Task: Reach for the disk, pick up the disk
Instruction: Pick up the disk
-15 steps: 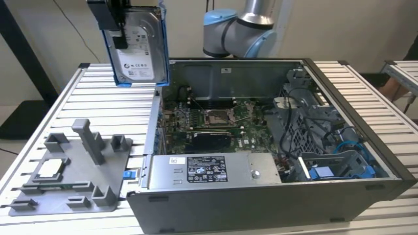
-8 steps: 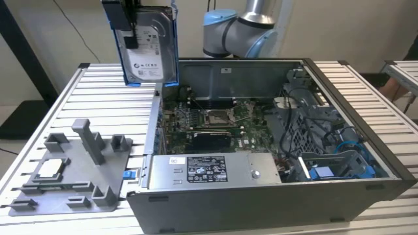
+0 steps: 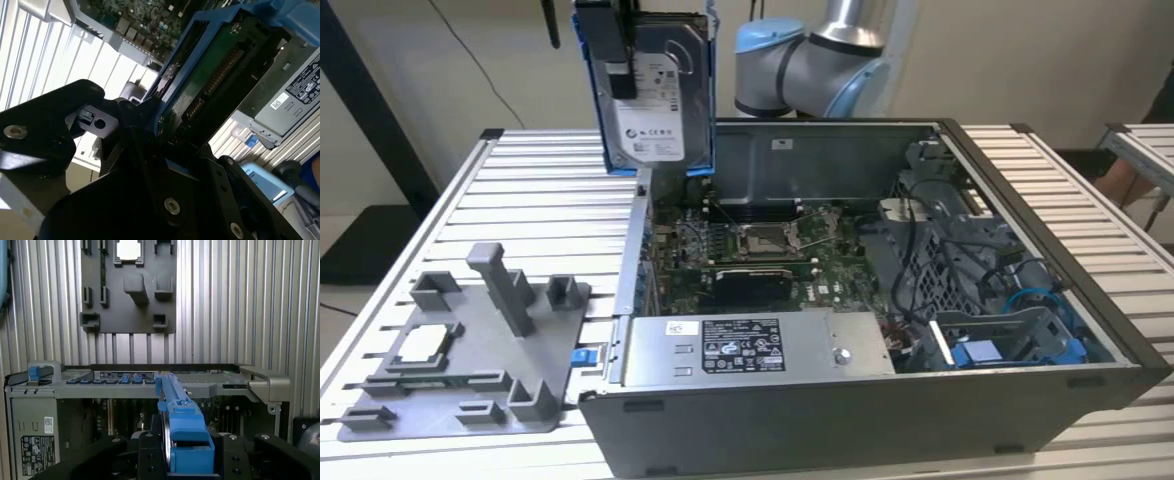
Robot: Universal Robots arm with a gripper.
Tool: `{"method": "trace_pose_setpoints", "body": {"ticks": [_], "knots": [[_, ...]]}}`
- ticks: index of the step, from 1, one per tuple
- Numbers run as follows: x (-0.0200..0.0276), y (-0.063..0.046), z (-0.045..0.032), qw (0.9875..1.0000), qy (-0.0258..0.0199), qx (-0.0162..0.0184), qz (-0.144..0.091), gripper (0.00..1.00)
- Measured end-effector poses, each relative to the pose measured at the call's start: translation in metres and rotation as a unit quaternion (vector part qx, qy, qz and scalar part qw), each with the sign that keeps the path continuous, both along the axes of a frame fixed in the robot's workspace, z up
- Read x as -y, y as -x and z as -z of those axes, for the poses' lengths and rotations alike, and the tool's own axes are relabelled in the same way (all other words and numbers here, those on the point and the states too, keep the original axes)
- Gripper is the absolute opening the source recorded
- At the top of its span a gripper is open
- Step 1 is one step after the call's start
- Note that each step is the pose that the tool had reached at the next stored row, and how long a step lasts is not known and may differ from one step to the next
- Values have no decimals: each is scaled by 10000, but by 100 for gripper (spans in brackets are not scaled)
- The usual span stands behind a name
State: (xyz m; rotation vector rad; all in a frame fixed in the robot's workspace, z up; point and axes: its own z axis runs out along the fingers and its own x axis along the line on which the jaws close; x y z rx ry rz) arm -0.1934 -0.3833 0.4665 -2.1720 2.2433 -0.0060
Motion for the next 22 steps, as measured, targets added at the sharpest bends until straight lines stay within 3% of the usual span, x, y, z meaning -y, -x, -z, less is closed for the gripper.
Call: {"method": "trace_pose_setpoints", "body": {"ticks": [15, 19, 22], "knots": [[0, -662, 0, 10000, 0, 0, 0, 0], [-3, -769, -27, 10000, 2, -1, 0, 0], [-3, -800, -102, 10000, 1, 0, 0, 0]]}}
